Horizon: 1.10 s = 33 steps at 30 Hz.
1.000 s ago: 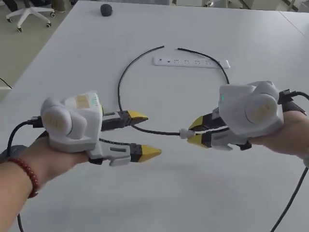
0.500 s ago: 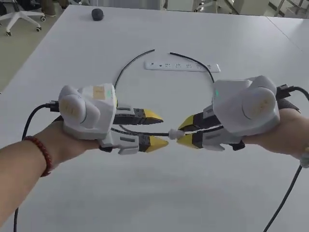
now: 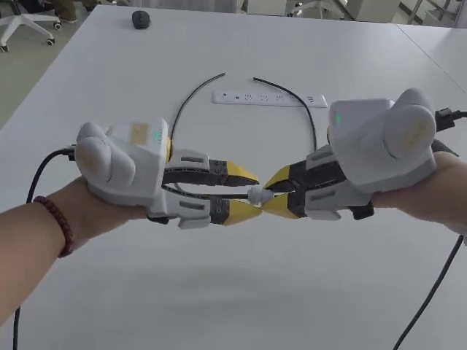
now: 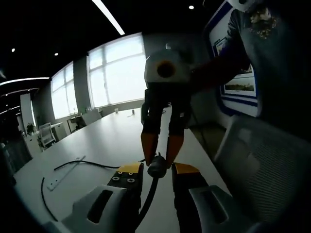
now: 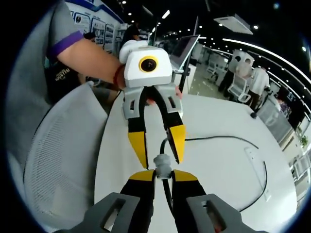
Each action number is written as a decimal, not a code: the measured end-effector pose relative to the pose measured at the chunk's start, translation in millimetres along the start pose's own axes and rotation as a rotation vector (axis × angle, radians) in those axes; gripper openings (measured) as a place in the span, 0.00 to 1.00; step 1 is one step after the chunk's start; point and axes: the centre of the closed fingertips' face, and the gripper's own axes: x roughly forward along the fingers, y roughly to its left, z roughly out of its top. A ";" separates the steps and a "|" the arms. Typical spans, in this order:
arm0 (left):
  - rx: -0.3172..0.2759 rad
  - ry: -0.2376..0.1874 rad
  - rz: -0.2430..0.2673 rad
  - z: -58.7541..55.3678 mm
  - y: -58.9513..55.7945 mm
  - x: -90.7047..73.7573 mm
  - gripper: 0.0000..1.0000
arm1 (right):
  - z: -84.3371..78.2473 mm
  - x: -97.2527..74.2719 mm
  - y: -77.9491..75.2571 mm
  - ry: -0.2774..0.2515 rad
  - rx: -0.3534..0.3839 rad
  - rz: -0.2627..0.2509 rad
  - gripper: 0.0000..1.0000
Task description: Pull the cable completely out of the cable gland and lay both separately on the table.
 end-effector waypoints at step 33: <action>0.074 0.016 -0.060 6.4 -10.5 -3.1 0.15 | 11.0 -7.8 9.7 -0.058 0.062 0.055 0.08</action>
